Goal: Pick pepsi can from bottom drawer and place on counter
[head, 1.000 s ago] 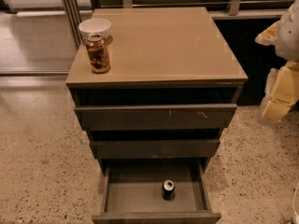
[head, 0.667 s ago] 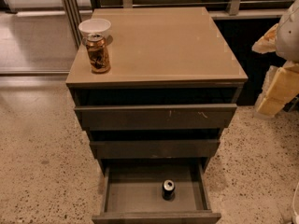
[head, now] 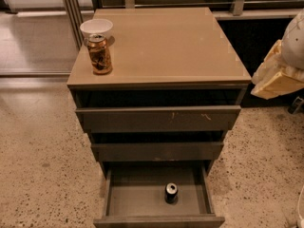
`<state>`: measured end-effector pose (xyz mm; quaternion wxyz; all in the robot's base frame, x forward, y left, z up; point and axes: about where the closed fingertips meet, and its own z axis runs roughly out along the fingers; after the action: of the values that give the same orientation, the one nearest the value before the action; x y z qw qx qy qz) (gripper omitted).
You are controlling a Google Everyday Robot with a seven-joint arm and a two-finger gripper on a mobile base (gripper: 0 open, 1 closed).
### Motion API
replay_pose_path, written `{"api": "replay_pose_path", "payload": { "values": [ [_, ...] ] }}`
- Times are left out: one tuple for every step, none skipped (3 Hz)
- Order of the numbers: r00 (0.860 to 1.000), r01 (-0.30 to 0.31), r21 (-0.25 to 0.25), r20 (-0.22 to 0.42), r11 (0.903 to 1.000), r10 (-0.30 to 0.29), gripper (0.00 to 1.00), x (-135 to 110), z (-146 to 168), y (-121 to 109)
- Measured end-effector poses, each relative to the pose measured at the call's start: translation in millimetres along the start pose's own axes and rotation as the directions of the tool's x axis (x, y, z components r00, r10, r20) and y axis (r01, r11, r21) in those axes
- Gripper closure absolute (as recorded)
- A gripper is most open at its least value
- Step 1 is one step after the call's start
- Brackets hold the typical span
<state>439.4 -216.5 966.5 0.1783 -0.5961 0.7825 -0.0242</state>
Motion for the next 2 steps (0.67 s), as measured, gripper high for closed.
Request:
{"api": "replay_pose_path", "payload": {
  "values": [
    [0.996,-0.040,-0.017,0.080,0.9991,0.041,0.89,3.0,38.2,11.7],
    [0.984,-0.091,-0.067,0.146,0.9936,0.100,1.00,10.2,110.7,32.4]
  ]
}}
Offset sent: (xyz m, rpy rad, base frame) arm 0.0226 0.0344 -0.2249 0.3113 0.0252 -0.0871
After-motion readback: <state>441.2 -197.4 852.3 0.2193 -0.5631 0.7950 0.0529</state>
